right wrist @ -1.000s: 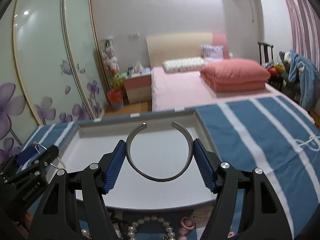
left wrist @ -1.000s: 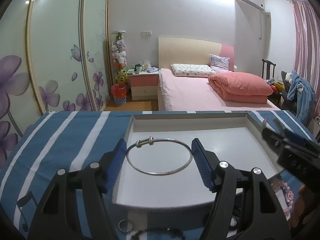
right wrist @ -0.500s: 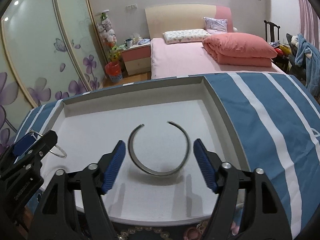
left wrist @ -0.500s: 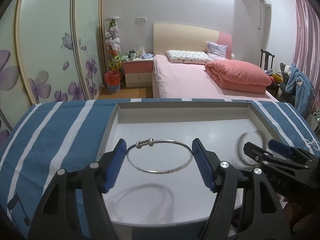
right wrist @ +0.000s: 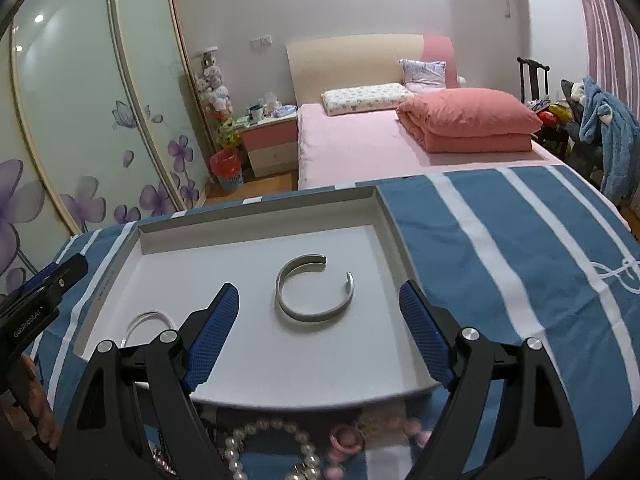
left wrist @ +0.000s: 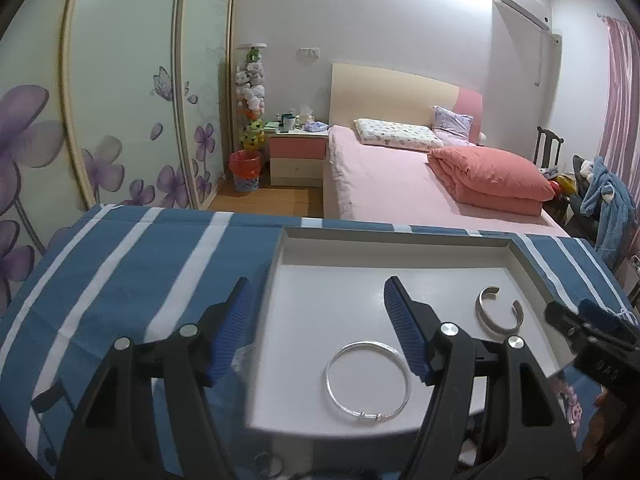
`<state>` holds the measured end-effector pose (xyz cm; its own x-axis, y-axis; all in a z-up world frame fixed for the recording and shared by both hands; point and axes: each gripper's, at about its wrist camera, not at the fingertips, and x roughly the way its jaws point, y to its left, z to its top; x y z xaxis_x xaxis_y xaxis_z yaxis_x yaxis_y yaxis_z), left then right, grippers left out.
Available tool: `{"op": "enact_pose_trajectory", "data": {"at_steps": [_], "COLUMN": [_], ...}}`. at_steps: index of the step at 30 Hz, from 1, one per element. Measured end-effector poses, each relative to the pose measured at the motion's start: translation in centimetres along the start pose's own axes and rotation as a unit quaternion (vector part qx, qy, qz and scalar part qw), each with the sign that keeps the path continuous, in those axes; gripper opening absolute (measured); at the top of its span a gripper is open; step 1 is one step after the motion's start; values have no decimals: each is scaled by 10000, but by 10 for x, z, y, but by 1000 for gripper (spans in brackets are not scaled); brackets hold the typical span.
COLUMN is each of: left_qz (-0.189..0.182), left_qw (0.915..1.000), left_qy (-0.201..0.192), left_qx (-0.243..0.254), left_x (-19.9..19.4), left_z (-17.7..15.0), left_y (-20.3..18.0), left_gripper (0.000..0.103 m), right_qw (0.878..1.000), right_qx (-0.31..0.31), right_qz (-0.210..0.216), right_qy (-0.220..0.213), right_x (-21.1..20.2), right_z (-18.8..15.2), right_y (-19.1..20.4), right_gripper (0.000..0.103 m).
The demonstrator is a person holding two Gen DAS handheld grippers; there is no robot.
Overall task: Organize jewelry
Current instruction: 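Move the right gripper to the pink beaded bracelet while the left gripper moves to the black beaded bracelet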
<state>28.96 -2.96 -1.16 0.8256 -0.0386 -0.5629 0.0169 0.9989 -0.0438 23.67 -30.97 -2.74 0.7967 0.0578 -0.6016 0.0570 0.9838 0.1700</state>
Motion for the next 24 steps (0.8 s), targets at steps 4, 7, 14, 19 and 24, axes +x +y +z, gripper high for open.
{"op": "enact_pose_trajectory", "data": {"at_steps": [4, 7, 14, 19, 24], "left_qz": [21, 14, 21, 63, -49], "left_qw": [10000, 10000, 10000, 9992, 9976], "left_qy": [-28, -14, 79, 388, 649], "left_qx": [-23, -55, 35, 115, 228], "left_x": [-18, -32, -62, -69, -73], "left_z": [-6, -14, -47, -73, -92], "left_y": [11, 20, 40, 51, 55], "left_gripper": [67, 67, 72, 72, 72], "right_qw": [9999, 9998, 9995, 9992, 9959], "right_qx": [26, 45, 63, 53, -19], "right_qz": [-38, -84, -228, -374, -490], "right_qy": [-105, -195, -193, 158, 759], "right_x": [-14, -29, -50, -44, -24], "right_z": [1, -2, -22, -41, -61], "right_y": [-6, -13, -30, -42, -50], "right_gripper": [82, 82, 82, 76, 62]}}
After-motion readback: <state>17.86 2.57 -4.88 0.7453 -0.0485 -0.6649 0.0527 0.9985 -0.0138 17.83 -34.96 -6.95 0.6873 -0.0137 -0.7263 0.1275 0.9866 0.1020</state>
